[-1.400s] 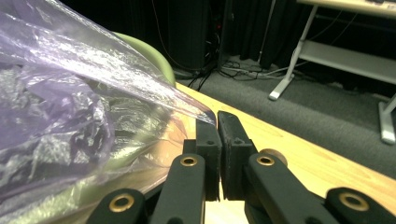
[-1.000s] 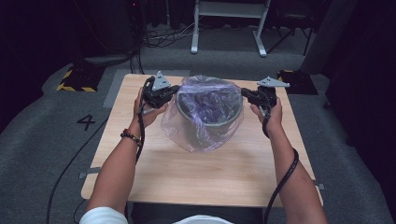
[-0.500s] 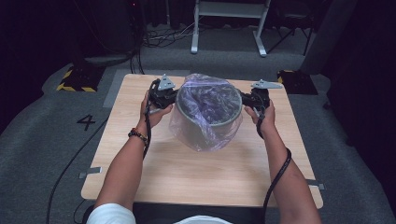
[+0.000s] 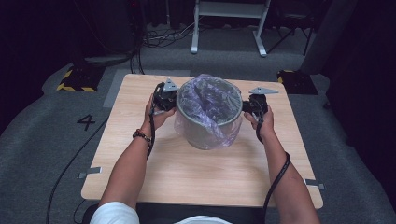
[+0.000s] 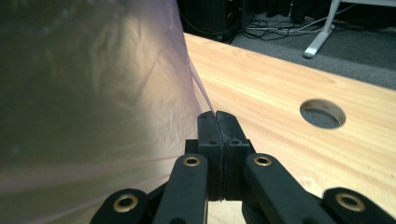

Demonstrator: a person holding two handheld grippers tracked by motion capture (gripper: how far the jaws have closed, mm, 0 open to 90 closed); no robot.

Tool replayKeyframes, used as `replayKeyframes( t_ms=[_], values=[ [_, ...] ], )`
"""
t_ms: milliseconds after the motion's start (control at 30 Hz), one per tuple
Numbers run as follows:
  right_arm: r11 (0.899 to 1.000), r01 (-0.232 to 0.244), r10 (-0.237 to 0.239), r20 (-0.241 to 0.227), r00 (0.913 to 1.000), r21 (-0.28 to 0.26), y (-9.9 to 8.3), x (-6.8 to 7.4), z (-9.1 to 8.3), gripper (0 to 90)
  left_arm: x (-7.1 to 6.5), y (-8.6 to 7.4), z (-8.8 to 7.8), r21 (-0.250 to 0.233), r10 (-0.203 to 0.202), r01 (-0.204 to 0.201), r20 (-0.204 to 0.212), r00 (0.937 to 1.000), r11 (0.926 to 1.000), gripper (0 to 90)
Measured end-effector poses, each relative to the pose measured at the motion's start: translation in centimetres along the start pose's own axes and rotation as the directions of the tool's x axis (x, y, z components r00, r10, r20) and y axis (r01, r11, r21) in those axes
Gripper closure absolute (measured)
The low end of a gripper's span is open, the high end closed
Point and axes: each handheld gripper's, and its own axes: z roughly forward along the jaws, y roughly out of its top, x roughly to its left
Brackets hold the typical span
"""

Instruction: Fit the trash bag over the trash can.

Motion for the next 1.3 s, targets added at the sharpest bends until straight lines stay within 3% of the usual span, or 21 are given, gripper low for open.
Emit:
replayKeyframes(
  t_ms=[100, 133, 267, 400, 500, 633, 667, 733, 800, 1000, 1033, 1133, 1233, 1300],
  values=[
    [1.000, -0.004, 0.004, 0.003, 1.0000, -0.014, -0.6, -0.4, -0.6, 87.5, 0.1, -0.4, -0.7, -0.027, -0.016, 0.015, -0.028, 0.9995, 0.9995, 90.0],
    [1.000, -0.003, 0.004, 0.006, 1.0000, -0.019, -0.7, -0.5, -0.9, 87.0, 0.1, -0.5, -1.1, -0.034, -0.022, 0.021, -0.032, 0.9992, 0.9992, 85.0],
    [0.999, 0.002, -0.001, 0.021, 0.9998, -0.039, -0.9, -0.9, -2.4, 82.4, 0.1, -1.3, -2.8, -0.036, 0.011, -0.013, -0.056, 0.9984, 0.9993, 79.9],
    [0.998, 0.044, -0.042, 0.036, 0.9985, -0.053, -1.2, -0.8, -4.0, 68.2, -0.2, -2.1, -5.0, -0.046, 0.038, -0.041, -0.069, 0.9969, 0.9981, 71.6],
    [0.995, 0.087, -0.085, 0.035, 0.9958, -0.049, -1.4, -0.4, -5.1, 55.7, -0.6, -2.7, -6.5, -0.044, 0.046, -0.050, -0.078, 0.9959, 0.9978, 58.9],
    [0.986, 0.159, -0.157, 0.028, 0.9872, -0.051, -1.7, 0.1, -6.7, 47.1, -1.4, -3.8, -8.4, -0.057, 0.050, -0.052, -0.037, 0.9981, 0.9970, 44.7],
    [0.986, 0.159, -0.157, 0.028, 0.9872, -0.051, -1.7, 0.1, -6.7, 47.1, -1.4, -3.8, -8.4, -0.057, 0.050, -0.052, -0.037, 0.9981, 0.9970, 40.5],
    [0.978, 0.202, -0.203, -0.009, 0.9791, -0.053, -2.2, 0.7, -7.8, 44.1, -2.4, -4.4, -9.5, -0.053, 0.060, -0.058, 0.036, 0.9975, 0.9969, 35.5],
    [0.971, 0.229, -0.233, -0.048, 0.9714, -0.062, -2.6, 1.3, -8.5, 42.6, -3.3, -4.9, -10.2, -0.048, 0.075, -0.072, 0.071, 0.9946, 0.9963, 26.9],
    [0.938, 0.338, -0.346, -0.137, 0.9281, -0.081, -3.9, 4.3, -9.9, 34.3, -6.1, -5.9, -11.4, -0.039, 0.147, -0.143, 0.123, 0.9815, 0.9890, 18.0],
    [0.929, 0.359, -0.368, -0.148, 0.9180, -0.084, -4.1, 4.9, -10.0, 33.2, -6.5, -5.9, -11.3, -0.040, 0.149, -0.145, 0.142, 0.9786, 0.9887, 18.2],
    [0.907, 0.409, -0.420, -0.157, 0.8939, -0.100, -4.5, 6.5, -10.1, 31.4, -7.7, -6.0, -10.9, -0.031, 0.187, -0.184, 0.134, 0.9732, 0.9824, 19.2],
    [0.897, 0.430, -0.441, -0.133, 0.8874, -0.106, -4.7, 7.8, -9.9, 37.3, -8.2, -5.9, -10.2, -0.026, 0.214, -0.212, 0.131, 0.9681, 0.9768, 28.7],
    [0.890, 0.442, -0.454, -0.123, 0.8823, -0.117, -4.9, 8.4, -9.6, 51.6, -8.2, -5.8, -9.7, -0.018, 0.223, -0.223, 0.117, 0.9677, 0.9747, 35.3]
  ],
)
